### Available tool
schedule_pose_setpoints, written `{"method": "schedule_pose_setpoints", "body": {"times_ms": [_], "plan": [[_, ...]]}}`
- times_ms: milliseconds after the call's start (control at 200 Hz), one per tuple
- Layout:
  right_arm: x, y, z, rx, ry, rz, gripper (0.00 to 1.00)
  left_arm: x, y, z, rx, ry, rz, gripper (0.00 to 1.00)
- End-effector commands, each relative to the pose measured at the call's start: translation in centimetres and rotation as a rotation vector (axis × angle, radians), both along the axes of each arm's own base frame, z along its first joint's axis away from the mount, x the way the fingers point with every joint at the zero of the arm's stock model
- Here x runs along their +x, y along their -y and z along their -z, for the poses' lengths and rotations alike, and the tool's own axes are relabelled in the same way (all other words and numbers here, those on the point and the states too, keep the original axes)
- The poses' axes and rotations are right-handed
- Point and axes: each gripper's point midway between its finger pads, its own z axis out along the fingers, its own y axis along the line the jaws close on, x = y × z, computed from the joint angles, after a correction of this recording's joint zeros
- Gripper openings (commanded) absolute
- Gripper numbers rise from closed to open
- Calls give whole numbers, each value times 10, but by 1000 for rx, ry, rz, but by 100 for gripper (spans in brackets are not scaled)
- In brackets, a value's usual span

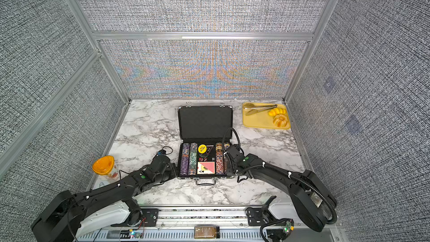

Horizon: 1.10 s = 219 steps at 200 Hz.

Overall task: Close the poker set cases
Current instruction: Move the poker set case to the center of the board.

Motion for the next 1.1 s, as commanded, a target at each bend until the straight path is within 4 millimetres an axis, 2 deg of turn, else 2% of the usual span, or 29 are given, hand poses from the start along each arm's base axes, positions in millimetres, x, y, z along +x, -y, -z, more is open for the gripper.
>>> {"method": "schedule_pose_setpoints", "body": {"times_ms": [0, 115, 245, 350, 555, 665, 820, 835, 1090], "plan": [[-67, 24, 15, -55, -317, -9, 10, -107, -69, 48, 268, -499, -13, 13], [-62, 24, 12, -48, -307, -13, 15, -103, -66, 44, 265, -487, -11, 18], [-56, 24, 6, -37, -293, -11, 30, -97, -63, 38, 266, -469, -7, 26], [-52, 25, -3, -23, -270, -1, 42, -89, -60, 30, 269, -439, -14, 38], [-33, 29, -28, 22, -204, 26, 55, -55, -58, 3, 340, -328, -28, 63], [-12, 31, -49, 51, -147, 33, 60, -30, -49, -15, 358, -247, -10, 73], [22, 36, -78, 112, -71, 49, 66, 3, -34, -38, 344, -141, 6, 79], [32, 34, -90, 129, -38, 47, 66, 6, -32, -39, 342, -133, 11, 80], [102, 46, -151, 291, 134, 102, 69, 46, -27, -53, 221, 33, -1, 82]]}}
